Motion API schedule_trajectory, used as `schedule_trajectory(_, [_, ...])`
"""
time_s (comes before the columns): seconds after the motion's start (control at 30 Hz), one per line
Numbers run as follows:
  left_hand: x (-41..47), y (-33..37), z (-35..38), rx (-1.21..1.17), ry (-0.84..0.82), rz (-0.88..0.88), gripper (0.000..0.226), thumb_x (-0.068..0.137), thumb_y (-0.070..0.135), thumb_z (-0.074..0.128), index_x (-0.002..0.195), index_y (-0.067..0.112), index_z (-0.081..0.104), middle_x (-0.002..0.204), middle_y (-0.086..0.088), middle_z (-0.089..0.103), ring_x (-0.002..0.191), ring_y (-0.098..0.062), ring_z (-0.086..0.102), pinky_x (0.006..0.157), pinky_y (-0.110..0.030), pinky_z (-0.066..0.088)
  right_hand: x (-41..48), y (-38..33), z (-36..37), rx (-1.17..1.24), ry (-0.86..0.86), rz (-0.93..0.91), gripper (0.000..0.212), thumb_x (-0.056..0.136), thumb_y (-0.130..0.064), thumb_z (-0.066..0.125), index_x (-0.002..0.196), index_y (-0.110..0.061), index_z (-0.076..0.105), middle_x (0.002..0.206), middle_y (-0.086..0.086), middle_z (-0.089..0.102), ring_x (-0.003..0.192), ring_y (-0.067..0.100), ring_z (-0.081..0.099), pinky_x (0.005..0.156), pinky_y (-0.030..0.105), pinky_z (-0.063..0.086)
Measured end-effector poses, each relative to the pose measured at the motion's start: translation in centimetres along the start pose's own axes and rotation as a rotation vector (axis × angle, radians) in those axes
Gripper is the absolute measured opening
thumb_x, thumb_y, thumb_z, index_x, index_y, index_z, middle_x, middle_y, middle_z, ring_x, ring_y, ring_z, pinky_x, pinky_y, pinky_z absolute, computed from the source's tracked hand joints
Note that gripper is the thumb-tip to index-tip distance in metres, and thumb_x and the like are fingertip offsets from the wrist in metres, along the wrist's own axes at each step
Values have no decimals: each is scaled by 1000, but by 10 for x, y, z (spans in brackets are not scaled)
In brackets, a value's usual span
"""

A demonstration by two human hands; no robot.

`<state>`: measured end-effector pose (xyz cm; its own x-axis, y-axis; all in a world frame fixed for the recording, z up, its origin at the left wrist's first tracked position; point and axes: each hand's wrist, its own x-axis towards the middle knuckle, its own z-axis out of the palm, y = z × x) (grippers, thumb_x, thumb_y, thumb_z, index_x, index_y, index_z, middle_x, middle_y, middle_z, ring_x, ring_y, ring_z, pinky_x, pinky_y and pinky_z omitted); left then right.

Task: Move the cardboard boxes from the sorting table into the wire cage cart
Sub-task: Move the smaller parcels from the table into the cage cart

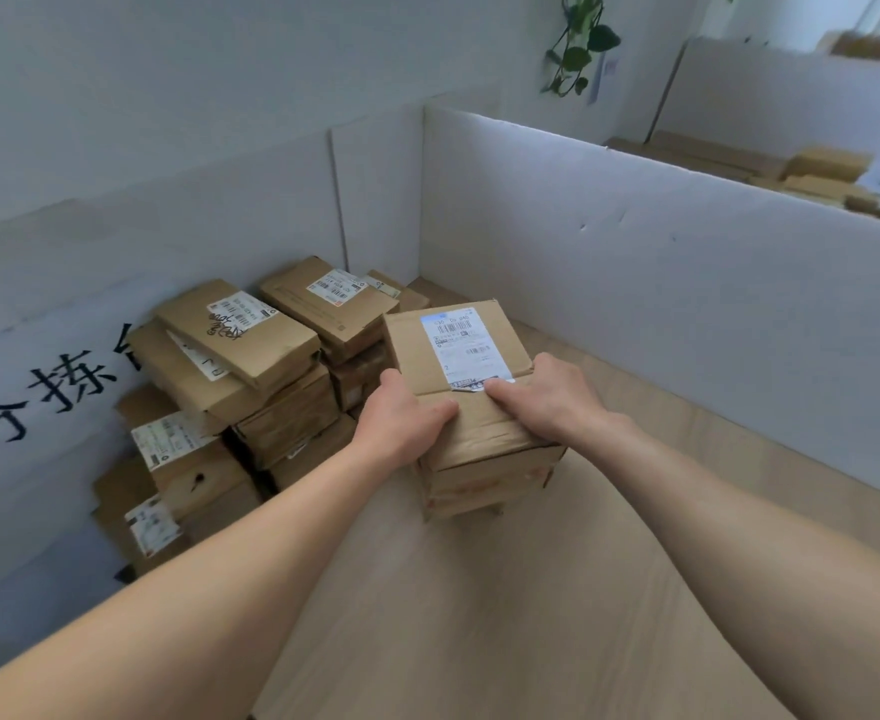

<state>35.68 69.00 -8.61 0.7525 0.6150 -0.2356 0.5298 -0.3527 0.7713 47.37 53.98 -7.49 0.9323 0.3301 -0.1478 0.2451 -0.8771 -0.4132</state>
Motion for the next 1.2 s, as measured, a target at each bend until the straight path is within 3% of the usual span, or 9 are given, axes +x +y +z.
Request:
schedule_trajectory(0.1, [-20,-14,-12,-21,16,10,65,78,44,73,126,10,45,123,-4,60,113,-26,59,96,-41,50,-30,-9,1,1,29,-10,62,76,-73,59,107,-19,55,114,5,65,101,30,59,76,39,46])
schedule_trajectory(0.2, [-41,-33,-22,-31,22,14,64,77,43,73,125,11,46,122,-4,61,112,-25,59,93,-38,50,-62,-14,8,35,45,-55,45,75,-69,60,87,-27,51,94,-4,61,100,28,60,75,36,42])
schedule_trajectory(0.33, [-73,-59,-35,-42,33,11,59,74,43,73,120,14,48,119,-1,63,110,-24,60,92,-38,50,-102,-17,25,53,25,-62,52,74,-68,60,105,-26,60,102,-4,67,101,26,62,79,37,50])
schedule_trajectory(0.47, [-109,-87,-41,-39,55,-20,59,74,42,73,121,16,49,120,-1,63,112,-24,59,95,-40,50,-137,-13,48,82,-3,-78,52,76,-67,62,105,-24,56,99,-5,61,103,26,60,75,36,45])
schedule_trajectory(0.57, [-133,-112,-39,-21,59,-56,61,76,41,73,125,15,47,121,-1,62,112,-25,59,95,-40,50,-156,-7,69,52,-63,-111,55,77,-67,62,107,-21,57,108,-1,65,105,26,61,76,36,46])
schedule_trajectory(0.7, [-164,-136,-30,-52,51,-96,61,75,38,75,127,17,49,120,5,62,112,-20,60,93,-35,49,-171,8,91,51,-154,-150,49,78,-66,62,102,-24,54,98,-6,59,92,21,58,71,35,43])
schedule_trajectory(0.9, [-214,-164,-3,-96,35,-165,49,76,31,72,121,29,53,110,15,64,108,-15,61,81,-27,48,-196,38,124,52,-273,-218,37,74,-63,63,76,-30,45,78,-15,50,81,19,53,62,34,37])
schedule_trajectory(1.07, [-249,-184,19,-64,65,-259,35,78,27,71,103,39,50,111,11,63,107,-17,61,89,-32,48,-210,61,144,48,-400,-277,34,75,-59,64,84,-27,53,81,-13,57,81,16,58,57,29,40])
schedule_trajectory(1.2, [-266,-196,28,-124,98,-367,50,78,30,73,123,23,53,120,6,64,112,-19,60,98,-38,49,-219,66,154,92,-464,-299,44,73,-53,65,109,-26,63,104,-8,69,98,18,64,83,34,53])
